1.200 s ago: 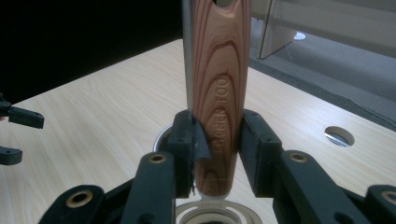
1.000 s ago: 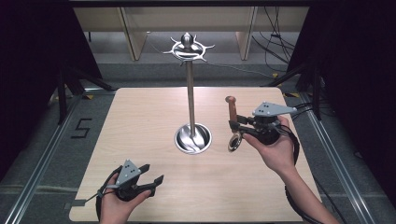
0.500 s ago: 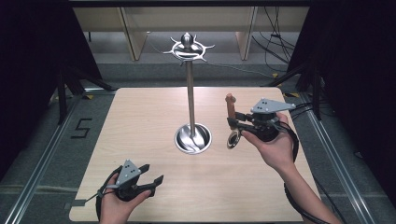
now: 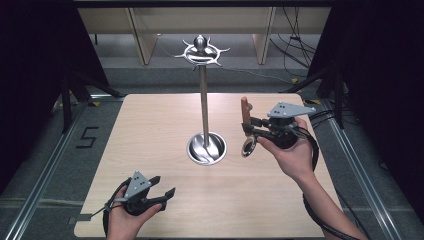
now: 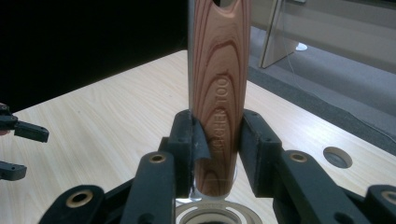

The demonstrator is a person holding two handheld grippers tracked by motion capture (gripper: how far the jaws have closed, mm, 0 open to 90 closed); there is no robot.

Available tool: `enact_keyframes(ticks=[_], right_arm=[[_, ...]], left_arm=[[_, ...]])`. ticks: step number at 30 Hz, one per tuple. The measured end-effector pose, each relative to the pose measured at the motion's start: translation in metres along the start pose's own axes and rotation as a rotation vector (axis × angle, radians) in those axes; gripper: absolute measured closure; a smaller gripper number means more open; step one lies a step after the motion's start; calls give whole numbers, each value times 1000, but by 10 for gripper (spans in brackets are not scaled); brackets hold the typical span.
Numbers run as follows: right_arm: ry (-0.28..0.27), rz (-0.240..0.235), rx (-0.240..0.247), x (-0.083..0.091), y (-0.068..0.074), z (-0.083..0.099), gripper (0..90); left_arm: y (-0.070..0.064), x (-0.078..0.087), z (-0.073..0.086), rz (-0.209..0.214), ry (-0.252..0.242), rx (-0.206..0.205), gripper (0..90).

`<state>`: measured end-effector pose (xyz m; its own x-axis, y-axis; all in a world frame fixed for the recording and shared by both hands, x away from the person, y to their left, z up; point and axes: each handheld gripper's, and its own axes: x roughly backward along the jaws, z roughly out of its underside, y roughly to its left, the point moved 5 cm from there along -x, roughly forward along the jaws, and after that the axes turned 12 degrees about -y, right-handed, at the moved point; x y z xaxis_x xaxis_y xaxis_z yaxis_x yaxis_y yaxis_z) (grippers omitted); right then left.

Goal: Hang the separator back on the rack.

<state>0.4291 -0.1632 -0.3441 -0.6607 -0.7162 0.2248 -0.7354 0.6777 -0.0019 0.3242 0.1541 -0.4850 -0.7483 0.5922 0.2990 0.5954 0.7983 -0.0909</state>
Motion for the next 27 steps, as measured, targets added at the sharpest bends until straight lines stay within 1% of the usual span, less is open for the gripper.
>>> enact_keyframes(ticks=[1,2,3,4,6,7,8,9,10,11,12,13,14,15,16,18,19,21,22,23,24,25,26,27], right_arm=[[7,-12,3,0,0,-1,687],[10,3,-13,0,1,-1,687],[7,-7,-11,0,1,-2,686],[3,-8,2,-1,1,-3,686],[10,-10,-4,-1,2,-4,687],[-7,-8,20,-3,0,-5,686],[-18,2,27,-4,0,-7,686],[-18,2,27,-4,0,-7,686],[-4,-8,11,-4,1,-7,687],[-5,-7,12,-4,1,-8,686],[-11,-5,28,-5,0,-9,686],[-15,-10,42,-5,-1,-11,686],[-10,-8,18,-5,0,-11,686],[-17,-5,19,-6,0,-12,687],[-23,4,23,-6,-1,-13,686],[-16,-3,27,-6,-1,-14,686],[-18,-7,17,-6,0,-14,687],[-13,-11,13,-6,1,-14,686],[-2,-11,11,-6,2,-14,687],[-23,-3,29,-7,0,-16,687],[-23,-3,29,-7,0,-16,687],[-10,-10,26,-6,0,-17,686],[-12,-4,20,-6,0,-17,686],[-15,-3,26,-6,0,-18,687]], left_arm=[[0,0,0,-1,0,-1,332],[0,0,0,-1,0,0,332],[0,0,0,-4,0,9,332],[0,0,0,-2,2,-1,332],[0,0,0,0,3,-3,333],[0,0,-1,-1,2,-2,332],[-1,1,-1,-7,3,5,332],[-1,1,-1,-7,0,6,332],[-1,1,-1,-8,-4,11,333],[0,1,-1,-8,1,7,333],[0,1,-1,-7,2,-4,333],[0,1,-1,-6,3,-4,332],[0,1,-1,-5,3,-5,332],[0,1,-1,-4,3,-7,333],[0,1,-1,-5,2,1,332],[-1,1,-1,-8,-2,9,332],[0,1,-1,-3,-6,10,332],[-1,1,-1,-5,-7,11,333],[0,1,-1,-9,1,8,333],[-1,1,-1,-8,-5,14,332],[-1,1,-1,-6,-2,8,332],[0,1,-1,-3,-6,10,332],[0,1,-1,-3,-7,10,332],[0,1,-1,-4,-4,10,332]])
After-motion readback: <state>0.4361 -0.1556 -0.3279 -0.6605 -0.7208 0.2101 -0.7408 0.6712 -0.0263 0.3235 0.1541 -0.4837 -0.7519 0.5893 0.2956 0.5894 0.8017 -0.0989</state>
